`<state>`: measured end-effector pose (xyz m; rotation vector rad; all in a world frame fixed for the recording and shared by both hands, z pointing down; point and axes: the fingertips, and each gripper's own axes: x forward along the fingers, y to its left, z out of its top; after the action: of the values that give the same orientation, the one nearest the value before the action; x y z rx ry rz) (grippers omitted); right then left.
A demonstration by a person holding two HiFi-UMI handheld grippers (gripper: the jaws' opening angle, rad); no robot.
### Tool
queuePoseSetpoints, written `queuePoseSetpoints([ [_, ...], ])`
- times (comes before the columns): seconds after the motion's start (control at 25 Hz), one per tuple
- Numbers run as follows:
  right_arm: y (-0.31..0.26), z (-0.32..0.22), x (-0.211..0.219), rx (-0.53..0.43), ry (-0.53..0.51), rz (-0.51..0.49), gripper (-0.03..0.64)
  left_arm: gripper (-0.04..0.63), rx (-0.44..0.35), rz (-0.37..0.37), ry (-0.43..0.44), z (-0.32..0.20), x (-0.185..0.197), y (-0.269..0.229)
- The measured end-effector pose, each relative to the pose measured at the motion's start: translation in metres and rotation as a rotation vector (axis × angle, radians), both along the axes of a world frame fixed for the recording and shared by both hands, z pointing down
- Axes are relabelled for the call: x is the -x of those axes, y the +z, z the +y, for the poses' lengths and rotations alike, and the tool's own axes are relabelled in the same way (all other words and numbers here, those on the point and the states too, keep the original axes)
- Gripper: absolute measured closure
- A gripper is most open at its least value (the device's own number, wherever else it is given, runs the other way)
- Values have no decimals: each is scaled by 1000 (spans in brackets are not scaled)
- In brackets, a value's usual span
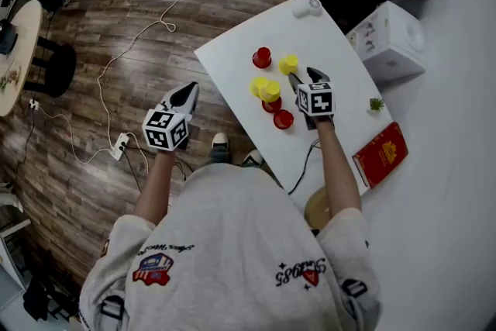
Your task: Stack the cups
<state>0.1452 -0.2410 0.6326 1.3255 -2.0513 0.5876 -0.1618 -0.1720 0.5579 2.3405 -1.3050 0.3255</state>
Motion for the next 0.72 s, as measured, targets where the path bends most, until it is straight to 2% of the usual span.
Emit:
queuePoseSetpoints([
  [0.72, 77, -58, -2, 132, -19, 137, 380, 589, 31, -41, -153, 18, 55, 9],
])
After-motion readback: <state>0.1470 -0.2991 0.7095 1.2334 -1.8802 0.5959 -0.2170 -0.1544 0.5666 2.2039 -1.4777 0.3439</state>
